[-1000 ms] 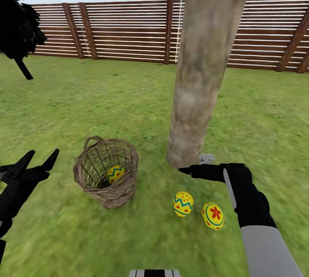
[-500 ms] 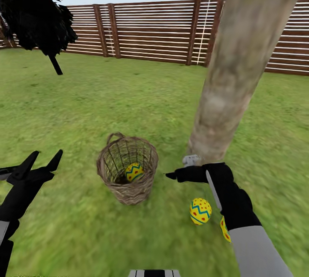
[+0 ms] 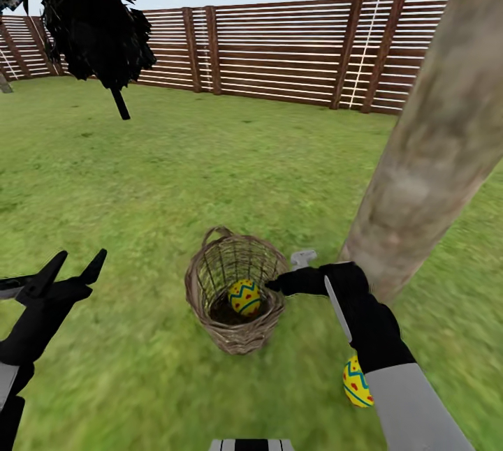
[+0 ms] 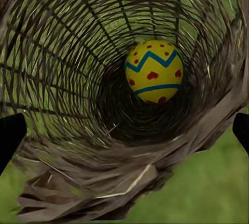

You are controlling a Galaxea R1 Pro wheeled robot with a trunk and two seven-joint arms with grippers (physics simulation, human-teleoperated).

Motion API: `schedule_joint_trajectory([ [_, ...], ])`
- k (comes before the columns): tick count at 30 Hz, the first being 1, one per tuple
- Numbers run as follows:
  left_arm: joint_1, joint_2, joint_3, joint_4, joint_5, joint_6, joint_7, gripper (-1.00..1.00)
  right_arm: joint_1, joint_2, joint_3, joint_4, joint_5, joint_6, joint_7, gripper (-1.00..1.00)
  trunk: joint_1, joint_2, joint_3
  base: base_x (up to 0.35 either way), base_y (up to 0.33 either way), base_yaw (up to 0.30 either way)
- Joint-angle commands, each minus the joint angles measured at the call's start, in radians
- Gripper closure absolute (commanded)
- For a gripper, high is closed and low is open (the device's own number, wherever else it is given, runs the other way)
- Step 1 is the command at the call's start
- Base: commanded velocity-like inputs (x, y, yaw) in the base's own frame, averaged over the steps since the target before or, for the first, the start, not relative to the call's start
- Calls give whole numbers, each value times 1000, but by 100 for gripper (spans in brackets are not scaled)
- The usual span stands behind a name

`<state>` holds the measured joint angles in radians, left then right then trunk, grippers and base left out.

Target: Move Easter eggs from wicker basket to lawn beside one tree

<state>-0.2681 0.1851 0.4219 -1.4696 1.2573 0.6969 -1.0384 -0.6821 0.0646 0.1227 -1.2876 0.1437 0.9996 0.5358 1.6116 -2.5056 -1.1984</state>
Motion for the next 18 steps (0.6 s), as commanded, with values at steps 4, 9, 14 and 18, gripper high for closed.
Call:
schedule_joint_trajectory([
  [4, 19, 2, -18, 14, 4, 6, 16, -100, -23, -9, -21, -24, 22, 3, 31, -100, 0, 0, -1, 145, 154, 0],
  [9, 21, 6, -46, 15, 4, 6, 17, -100, -35, -10, -24, -52, 25, 4, 41, -100, 0, 0, 1, 213, 237, -143],
  [14, 21, 8, -67, 14, 4, 7, 17, -100, -36, -10, -26, -80, 25, 4, 41, -100, 0, 0, 5, 208, 282, -276],
  [18, 21, 8, -71, 14, 5, 7, 17, -100, -36, -10, -27, -93, 25, 4, 41, -100, 0, 0, 9, 168, 298, -274],
])
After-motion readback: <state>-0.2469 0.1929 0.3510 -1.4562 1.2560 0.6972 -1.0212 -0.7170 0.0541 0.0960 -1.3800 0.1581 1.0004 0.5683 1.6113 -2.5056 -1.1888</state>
